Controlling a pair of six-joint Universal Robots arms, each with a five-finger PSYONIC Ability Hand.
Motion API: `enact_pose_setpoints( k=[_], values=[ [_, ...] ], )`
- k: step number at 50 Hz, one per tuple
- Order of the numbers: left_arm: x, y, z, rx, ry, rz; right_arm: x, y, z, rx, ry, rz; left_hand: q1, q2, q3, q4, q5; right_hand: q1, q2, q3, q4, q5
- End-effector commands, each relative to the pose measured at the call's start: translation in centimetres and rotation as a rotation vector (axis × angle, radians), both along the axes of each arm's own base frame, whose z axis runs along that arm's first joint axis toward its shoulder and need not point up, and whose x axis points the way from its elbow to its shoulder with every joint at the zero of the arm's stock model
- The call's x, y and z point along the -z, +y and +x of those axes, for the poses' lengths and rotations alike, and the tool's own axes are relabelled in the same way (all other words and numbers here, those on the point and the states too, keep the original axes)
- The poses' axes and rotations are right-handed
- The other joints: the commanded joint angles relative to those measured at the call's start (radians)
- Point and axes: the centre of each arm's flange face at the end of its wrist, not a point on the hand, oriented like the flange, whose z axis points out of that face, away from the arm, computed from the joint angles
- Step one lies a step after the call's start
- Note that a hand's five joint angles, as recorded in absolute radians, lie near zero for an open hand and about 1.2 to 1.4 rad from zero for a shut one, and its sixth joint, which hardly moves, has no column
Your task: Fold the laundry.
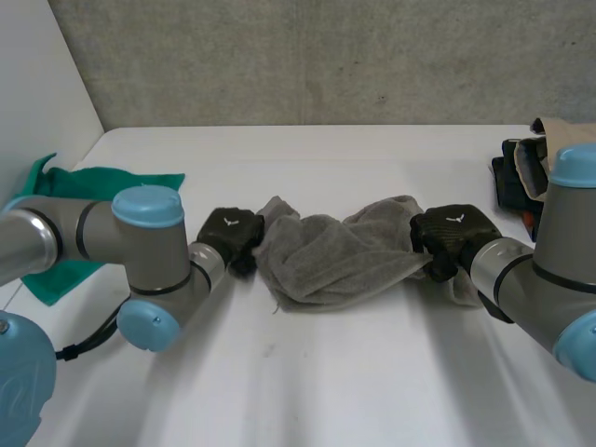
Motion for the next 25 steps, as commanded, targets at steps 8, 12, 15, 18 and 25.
enact_pose_setpoints(
  k=[8, 12, 15, 18, 25],
  values=[
    [-16.8, 3.4, 4.6, -0.076, 0.119, -0.277, -6.2, -2.1, -1.0, 0.002, 0.139, -0.190, 0.238, 0.208, 0.211, 0.204, 0.240, 0.285, 0.222, 0.206, 0.199, 0.215],
    [-19.4, 4.0, 6.8, -0.066, 0.086, -0.255, -9.0, -1.7, -1.1, -0.022, 0.230, -0.284, 0.238, 0.208, 0.211, 0.204, 0.240, 0.285, 0.222, 0.206, 0.199, 0.215],
    [-19.6, 4.0, 8.3, -0.081, 0.028, -0.176, -10.1, -1.1, -0.6, -0.069, 0.307, -0.338, 0.238, 0.208, 0.211, 0.204, 0.240, 0.285, 0.222, 0.206, 0.199, 0.215],
    [-18.8, 3.4, 9.3, -0.109, -0.020, -0.087, -10.0, -0.4, 0.1, -0.126, 0.370, -0.352, 0.238, 0.208, 0.211, 0.204, 0.240, 0.285, 0.222, 0.206, 0.199, 0.215],
    [-13.3, -0.2, 8.8, -0.140, -0.096, 0.001, -5.9, -1.6, 1.9, -0.198, 0.449, -0.281, 0.238, 0.208, 0.211, 0.204, 0.240, 0.285, 0.222, 0.206, 0.199, 0.215]
  ],
)
